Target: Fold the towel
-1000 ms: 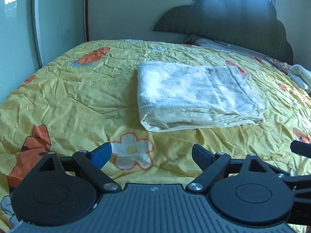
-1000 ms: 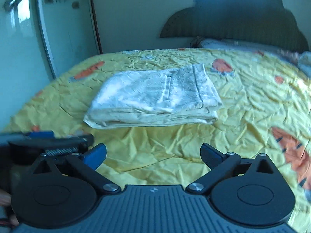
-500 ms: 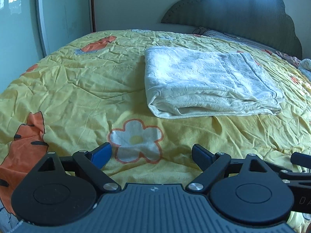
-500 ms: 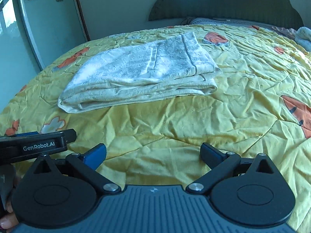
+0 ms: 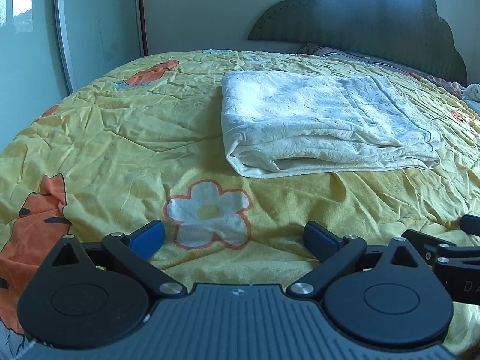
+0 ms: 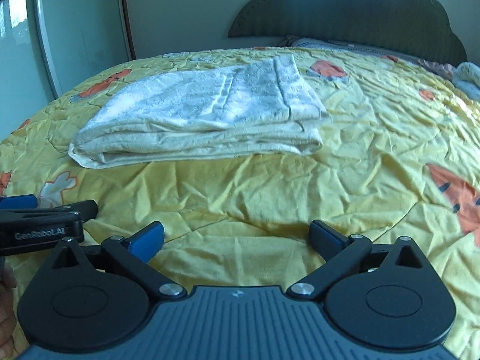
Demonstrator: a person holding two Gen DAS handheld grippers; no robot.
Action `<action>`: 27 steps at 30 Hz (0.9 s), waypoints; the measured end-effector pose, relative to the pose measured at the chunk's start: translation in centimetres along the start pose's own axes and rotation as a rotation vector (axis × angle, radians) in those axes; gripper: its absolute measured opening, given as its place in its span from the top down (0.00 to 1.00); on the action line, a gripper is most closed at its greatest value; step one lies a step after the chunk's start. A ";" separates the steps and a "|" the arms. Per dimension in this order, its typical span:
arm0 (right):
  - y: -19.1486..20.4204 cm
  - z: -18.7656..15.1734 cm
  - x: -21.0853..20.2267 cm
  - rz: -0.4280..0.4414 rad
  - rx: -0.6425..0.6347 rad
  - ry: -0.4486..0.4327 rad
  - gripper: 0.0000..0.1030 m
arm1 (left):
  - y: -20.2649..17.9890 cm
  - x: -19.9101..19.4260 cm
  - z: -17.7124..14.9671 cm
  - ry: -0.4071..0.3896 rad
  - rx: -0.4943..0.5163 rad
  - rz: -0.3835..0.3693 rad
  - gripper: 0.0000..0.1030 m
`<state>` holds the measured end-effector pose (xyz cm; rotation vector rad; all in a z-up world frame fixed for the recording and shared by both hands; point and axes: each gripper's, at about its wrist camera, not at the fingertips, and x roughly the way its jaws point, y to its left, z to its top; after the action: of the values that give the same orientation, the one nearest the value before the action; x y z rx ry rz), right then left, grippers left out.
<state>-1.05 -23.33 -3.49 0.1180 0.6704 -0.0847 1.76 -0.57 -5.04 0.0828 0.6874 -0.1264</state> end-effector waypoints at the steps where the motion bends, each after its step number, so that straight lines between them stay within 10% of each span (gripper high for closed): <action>1: 0.1 0.1 0.1 0.004 0.001 0.004 0.00 | 0.1 0.1 0.0 0.001 -0.001 -0.002 0.01; 27: 0.6 0.2 0.4 0.009 -0.023 -0.001 0.00 | 0.1 0.2 0.1 0.000 -0.005 -0.005 0.00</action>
<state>-0.55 -22.77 -3.50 0.0984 0.6695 -0.0687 1.95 -0.52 -5.08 0.0766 0.6876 -0.1296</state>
